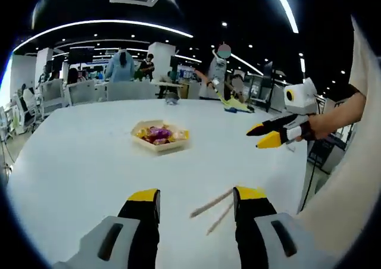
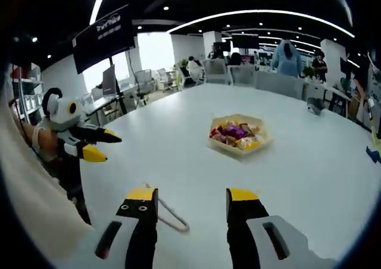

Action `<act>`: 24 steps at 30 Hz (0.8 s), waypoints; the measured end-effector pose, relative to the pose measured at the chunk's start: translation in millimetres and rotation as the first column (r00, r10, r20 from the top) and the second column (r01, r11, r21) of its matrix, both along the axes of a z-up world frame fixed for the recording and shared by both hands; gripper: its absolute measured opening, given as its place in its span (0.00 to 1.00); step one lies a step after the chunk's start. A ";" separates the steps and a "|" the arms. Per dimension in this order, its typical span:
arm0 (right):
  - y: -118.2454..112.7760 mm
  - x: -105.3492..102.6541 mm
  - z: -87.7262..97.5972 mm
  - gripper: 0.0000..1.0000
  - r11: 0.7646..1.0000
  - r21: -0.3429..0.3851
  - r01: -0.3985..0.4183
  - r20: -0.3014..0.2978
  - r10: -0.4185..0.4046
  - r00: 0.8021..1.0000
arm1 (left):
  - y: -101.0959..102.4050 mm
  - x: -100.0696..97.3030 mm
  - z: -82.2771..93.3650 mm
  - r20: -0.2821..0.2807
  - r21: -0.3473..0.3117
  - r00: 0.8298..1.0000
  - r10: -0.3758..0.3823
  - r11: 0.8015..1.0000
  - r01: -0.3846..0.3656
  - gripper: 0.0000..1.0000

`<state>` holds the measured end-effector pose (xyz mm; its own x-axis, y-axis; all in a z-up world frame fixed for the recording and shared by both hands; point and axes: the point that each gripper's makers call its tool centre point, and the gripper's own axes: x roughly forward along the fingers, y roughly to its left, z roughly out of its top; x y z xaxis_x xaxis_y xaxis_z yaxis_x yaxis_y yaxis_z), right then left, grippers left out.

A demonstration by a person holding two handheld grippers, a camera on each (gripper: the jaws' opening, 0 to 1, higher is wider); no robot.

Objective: Place the target food into the container with the food tongs after gripping and lifting it, then release it inside without dropping or visibly crushing the food.

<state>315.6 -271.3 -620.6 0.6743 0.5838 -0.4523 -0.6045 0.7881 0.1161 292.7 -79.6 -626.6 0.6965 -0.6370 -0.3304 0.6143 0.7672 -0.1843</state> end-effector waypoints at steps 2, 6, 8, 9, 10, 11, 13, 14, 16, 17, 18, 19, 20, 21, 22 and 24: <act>0.0 5.7 22.6 0.63 0.999 0.024 0.022 0.081 -0.023 0.996 | 11.0 9.7 17.9 0.071 -0.022 0.996 0.061 0.998 -0.059 0.66; -2.5 10.6 50.8 0.80 0.996 0.079 0.052 0.168 -0.065 0.984 | 24.1 20.7 46.7 0.194 -0.071 0.971 0.139 0.989 -0.128 0.83; -5.4 10.7 59.4 0.86 0.993 0.097 0.067 0.185 -0.084 0.979 | 31.7 24.3 52.1 0.208 -0.091 0.963 0.174 0.983 -0.158 0.89; -7.6 11.1 62.5 0.86 0.992 0.105 0.074 0.197 -0.094 0.976 | 34.0 25.2 55.0 0.219 -0.100 0.958 0.185 0.981 -0.166 0.92; -10.1 10.8 66.9 0.87 0.989 0.118 0.084 0.209 -0.108 0.972 | 38.2 26.9 60.6 0.242 -0.117 0.948 0.207 0.976 -0.184 0.96; -13.1 10.1 69.5 0.88 0.988 0.126 0.094 0.217 -0.120 0.969 | 41.5 27.7 64.9 0.254 -0.136 0.941 0.225 0.971 -0.196 0.99; -17.4 8.6 71.5 0.91 0.985 0.133 0.108 0.225 -0.136 0.965 | 43.6 25.4 71.5 0.270 -0.150 0.933 0.237 0.968 -0.203 0.99; -19.6 8.0 72.4 0.91 0.984 0.139 0.115 0.228 -0.145 0.963 | 44.0 25.1 72.4 0.271 -0.152 0.932 0.240 0.967 -0.205 0.99; -28.1 5.6 74.1 0.94 0.978 0.151 0.144 0.236 -0.177 0.955 | 47.0 24.2 75.4 0.277 -0.158 0.927 0.252 0.964 -0.215 0.99; -31.2 5.1 75.6 0.95 0.975 0.158 0.154 0.242 -0.189 0.952 | 48.9 23.4 77.2 0.280 -0.163 0.924 0.259 0.962 -0.220 0.99; -36.1 4.5 78.8 0.96 0.970 0.172 0.169 0.254 -0.210 0.944 | 49.4 23.1 78.2 0.281 -0.167 0.923 0.262 0.961 -0.222 0.99; -39.9 4.1 81.7 0.98 0.967 0.181 0.180 0.266 -0.224 0.937 | 50.9 22.2 79.9 0.283 -0.172 0.921 0.268 0.959 -0.226 0.99; -43.3 4.4 84.8 0.99 0.964 0.187 0.190 0.281 -0.238 0.930 | 52.4 21.2 81.4 0.286 -0.167 0.919 0.271 0.959 -0.231 0.99; -48.4 3.8 89.1 0.99 0.960 0.191 0.204 0.303 -0.256 0.918 | 52.7 20.8 81.7 0.288 -0.166 0.918 0.272 0.959 -0.231 0.99; -53.2 3.0 91.8 1.00 0.957 0.193 0.216 0.316 -0.269 0.910 | 54.0 20.1 82.3 0.290 -0.164 0.917 0.273 0.958 -0.233 0.99; -57.6 2.5 94.0 1.00 0.954 0.195 0.228 0.326 -0.282 0.902 | 57.2 17.5 84.2 0.303 -0.149 0.913 0.271 0.960 -0.236 0.99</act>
